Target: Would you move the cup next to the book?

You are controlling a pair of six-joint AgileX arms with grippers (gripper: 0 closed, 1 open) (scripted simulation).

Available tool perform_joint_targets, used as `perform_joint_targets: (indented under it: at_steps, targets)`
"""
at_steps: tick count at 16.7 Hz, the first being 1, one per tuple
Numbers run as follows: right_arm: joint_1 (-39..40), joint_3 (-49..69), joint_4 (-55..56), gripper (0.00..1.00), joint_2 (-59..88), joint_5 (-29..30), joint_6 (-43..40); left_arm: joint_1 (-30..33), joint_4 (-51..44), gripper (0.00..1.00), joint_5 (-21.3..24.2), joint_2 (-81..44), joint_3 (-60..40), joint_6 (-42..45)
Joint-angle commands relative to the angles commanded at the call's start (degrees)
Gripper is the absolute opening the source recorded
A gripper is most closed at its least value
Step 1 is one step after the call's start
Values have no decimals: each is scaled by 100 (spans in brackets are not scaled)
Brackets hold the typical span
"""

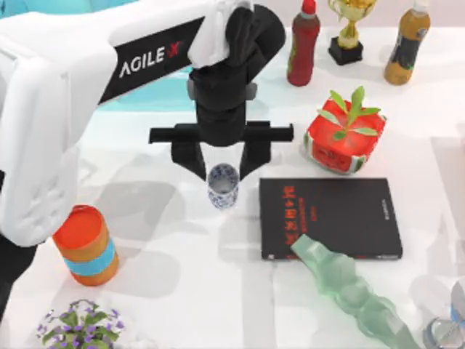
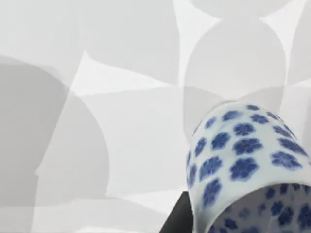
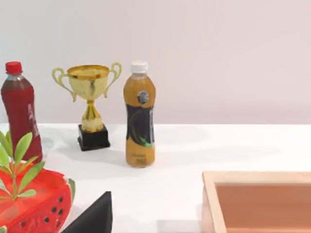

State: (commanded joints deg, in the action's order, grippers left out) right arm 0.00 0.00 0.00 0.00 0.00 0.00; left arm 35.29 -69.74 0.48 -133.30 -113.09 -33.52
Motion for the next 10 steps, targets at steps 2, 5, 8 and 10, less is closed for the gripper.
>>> perform_joint_targets:
  at_steps: [2, 5, 8, 10]
  targets:
    - [0, 0, 0, 100, 0, 0, 0, 0, 0, 83, 0, 0, 0, 0]
    - [0, 0, 0, 100, 0, 0, 0, 0, 0, 100, 0, 0, 0, 0]
    - [0, 0, 0, 100, 0, 0, 0, 0, 0, 100, 0, 0, 0, 0]
    - [0, 0, 0, 100, 0, 0, 0, 0, 0, 100, 0, 0, 0, 0]
